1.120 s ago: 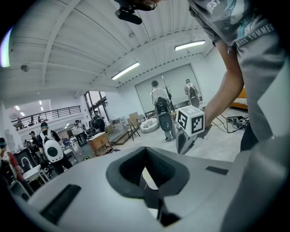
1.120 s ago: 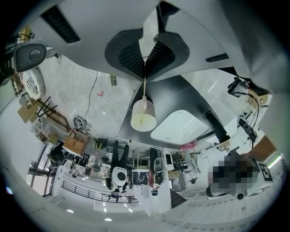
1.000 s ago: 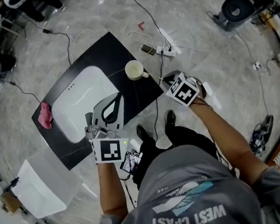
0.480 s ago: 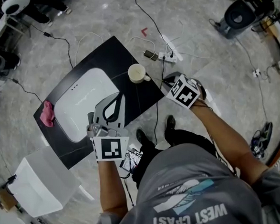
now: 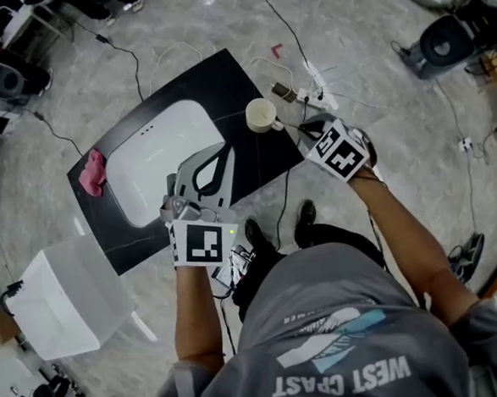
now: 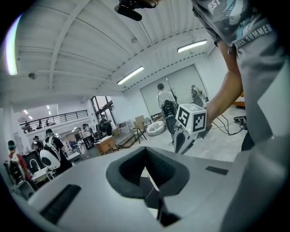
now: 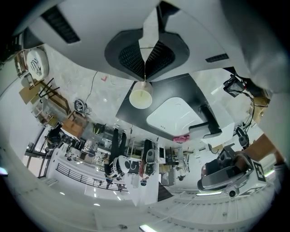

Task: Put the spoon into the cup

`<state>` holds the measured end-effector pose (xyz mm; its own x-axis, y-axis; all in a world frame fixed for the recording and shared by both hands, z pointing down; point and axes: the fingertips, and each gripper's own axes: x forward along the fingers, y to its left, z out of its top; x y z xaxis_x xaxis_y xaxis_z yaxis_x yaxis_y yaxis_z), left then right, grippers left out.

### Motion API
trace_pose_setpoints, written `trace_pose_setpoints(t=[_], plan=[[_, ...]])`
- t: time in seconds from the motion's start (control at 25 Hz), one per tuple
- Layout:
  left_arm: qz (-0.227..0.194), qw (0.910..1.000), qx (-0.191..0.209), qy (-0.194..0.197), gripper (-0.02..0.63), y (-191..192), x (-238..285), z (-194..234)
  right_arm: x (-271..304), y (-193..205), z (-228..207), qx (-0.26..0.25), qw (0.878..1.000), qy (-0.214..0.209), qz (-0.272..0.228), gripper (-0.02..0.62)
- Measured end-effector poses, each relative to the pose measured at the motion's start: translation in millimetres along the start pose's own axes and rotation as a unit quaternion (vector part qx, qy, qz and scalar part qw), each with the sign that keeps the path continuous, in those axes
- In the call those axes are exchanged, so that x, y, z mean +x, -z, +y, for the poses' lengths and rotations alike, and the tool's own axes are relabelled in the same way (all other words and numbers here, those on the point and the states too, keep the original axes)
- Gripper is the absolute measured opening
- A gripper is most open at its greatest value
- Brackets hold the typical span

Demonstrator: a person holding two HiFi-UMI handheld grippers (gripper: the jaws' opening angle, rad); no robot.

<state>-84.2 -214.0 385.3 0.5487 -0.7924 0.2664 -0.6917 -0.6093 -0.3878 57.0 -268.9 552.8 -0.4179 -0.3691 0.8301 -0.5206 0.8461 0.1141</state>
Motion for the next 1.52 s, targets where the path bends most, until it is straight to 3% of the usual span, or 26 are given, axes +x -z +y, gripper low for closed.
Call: trace_pose_setpoints(t=[0.96, 1.52], plan=[[-0.022, 0.9992, 0.030, -0.011, 0.002, -24.0, -41.6, -5.0, -34.1, -33.1, 9.3, -0.026, 0.998, 0.032, -0.049, 0.032], [-0.016, 0.9988, 0.038, -0.028, 0.002, -27.3, -63.9, -1.6, -14.3, -58.2, 1.4, -0.068, 0.996, 0.029, -0.041, 0.034]])
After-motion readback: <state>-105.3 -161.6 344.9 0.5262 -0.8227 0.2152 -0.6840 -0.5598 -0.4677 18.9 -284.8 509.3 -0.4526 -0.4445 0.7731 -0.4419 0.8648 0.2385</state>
